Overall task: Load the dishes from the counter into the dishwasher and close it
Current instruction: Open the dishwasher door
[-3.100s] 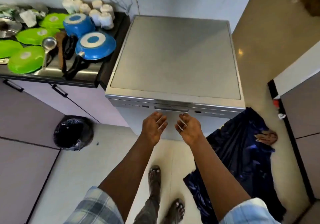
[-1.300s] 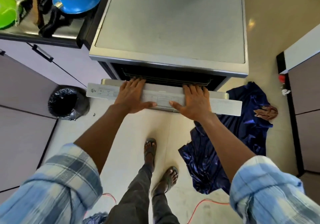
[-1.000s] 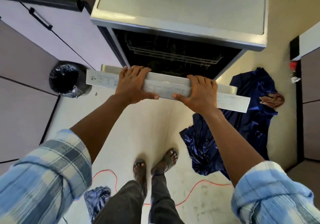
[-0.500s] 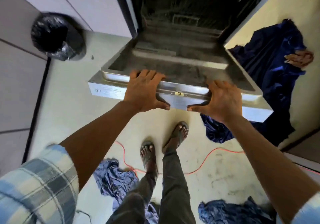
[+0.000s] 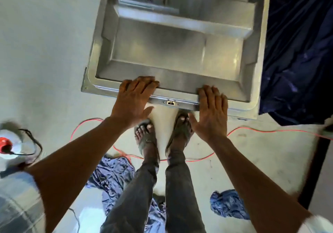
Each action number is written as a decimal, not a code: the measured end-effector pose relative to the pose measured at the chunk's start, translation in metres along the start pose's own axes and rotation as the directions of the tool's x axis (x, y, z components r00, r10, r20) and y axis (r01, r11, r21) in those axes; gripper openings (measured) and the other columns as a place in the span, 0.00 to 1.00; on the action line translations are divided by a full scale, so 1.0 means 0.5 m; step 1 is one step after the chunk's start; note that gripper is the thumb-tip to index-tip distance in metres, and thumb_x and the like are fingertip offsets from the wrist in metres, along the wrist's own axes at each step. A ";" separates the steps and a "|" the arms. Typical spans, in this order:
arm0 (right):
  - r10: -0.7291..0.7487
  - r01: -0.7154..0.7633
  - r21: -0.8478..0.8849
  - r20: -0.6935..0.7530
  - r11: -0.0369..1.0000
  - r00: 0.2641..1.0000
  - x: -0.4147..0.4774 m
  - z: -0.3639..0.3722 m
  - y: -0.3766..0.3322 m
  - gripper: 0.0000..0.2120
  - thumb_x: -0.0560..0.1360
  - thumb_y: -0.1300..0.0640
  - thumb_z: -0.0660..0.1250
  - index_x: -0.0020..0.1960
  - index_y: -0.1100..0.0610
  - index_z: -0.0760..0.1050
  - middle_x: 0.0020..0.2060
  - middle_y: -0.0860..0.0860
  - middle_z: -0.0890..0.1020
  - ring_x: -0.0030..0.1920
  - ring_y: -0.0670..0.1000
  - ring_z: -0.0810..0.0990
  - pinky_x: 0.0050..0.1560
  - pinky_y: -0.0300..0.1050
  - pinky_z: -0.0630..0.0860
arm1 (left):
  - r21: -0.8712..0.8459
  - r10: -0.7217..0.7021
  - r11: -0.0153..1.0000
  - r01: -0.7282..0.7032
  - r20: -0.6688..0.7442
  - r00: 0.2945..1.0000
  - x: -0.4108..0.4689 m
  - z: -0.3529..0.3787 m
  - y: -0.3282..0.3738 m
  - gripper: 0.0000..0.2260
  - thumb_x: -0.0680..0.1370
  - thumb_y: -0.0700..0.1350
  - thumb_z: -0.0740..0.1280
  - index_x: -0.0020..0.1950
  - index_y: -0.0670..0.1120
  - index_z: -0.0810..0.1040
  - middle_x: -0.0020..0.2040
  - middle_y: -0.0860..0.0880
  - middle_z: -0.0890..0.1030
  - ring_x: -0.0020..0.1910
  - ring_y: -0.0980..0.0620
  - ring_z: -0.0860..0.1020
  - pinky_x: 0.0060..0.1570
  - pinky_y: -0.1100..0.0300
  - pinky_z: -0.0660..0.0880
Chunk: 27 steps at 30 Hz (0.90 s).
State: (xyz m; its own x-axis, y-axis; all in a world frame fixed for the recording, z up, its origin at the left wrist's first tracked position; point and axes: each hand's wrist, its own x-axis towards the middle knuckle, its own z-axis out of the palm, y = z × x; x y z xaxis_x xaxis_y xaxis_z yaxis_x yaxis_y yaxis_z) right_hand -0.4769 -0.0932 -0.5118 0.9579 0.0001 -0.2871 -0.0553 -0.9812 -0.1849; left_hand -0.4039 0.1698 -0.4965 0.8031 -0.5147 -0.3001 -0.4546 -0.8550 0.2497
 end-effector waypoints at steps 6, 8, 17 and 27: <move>-0.052 0.047 0.024 0.278 0.999 0.959 0.026 0.128 0.047 0.50 0.75 0.41 0.68 0.83 0.52 0.38 0.83 0.53 0.41 0.82 0.57 0.38 0.81 0.58 0.44 | 0.065 -0.075 0.996 0.055 0.362 0.929 0.023 0.146 -0.015 0.52 0.77 0.67 0.68 0.84 0.51 0.34 0.85 0.49 0.35 0.84 0.46 0.37 0.81 0.39 0.40; -0.059 0.061 0.003 0.332 0.998 0.941 0.038 0.149 0.053 0.51 0.76 0.37 0.65 0.82 0.52 0.33 0.82 0.53 0.36 0.81 0.57 0.34 0.81 0.59 0.42 | 0.071 -0.095 0.995 0.073 0.408 0.908 0.037 0.173 -0.017 0.53 0.77 0.69 0.65 0.83 0.50 0.29 0.83 0.48 0.30 0.83 0.45 0.32 0.80 0.38 0.37; -0.046 0.032 0.043 0.381 0.999 0.923 0.045 0.126 0.044 0.50 0.76 0.34 0.64 0.82 0.51 0.36 0.82 0.54 0.38 0.82 0.58 0.37 0.80 0.63 0.46 | 0.002 -0.096 0.994 0.108 0.473 0.876 0.049 0.154 -0.016 0.50 0.79 0.71 0.60 0.83 0.51 0.29 0.83 0.47 0.29 0.82 0.44 0.31 0.81 0.37 0.40; 0.133 -0.110 0.642 0.013 0.759 0.991 -0.010 -0.158 -0.133 0.34 0.79 0.45 0.65 0.81 0.47 0.54 0.80 0.49 0.57 0.78 0.53 0.64 0.68 0.57 0.74 | -0.434 -0.168 0.897 0.083 -0.162 0.972 -0.011 -0.188 0.055 0.37 0.83 0.61 0.63 0.86 0.46 0.53 0.86 0.46 0.44 0.85 0.44 0.44 0.79 0.42 0.59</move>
State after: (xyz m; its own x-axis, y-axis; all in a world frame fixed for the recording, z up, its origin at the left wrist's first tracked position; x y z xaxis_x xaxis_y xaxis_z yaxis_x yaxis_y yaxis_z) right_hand -0.4556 -0.0434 -0.4237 0.9383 -0.1274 -0.3216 -0.3283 -0.6207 -0.7120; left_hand -0.3845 0.1549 -0.4012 0.9196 -0.3467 -0.1847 -0.1746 -0.7820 0.5983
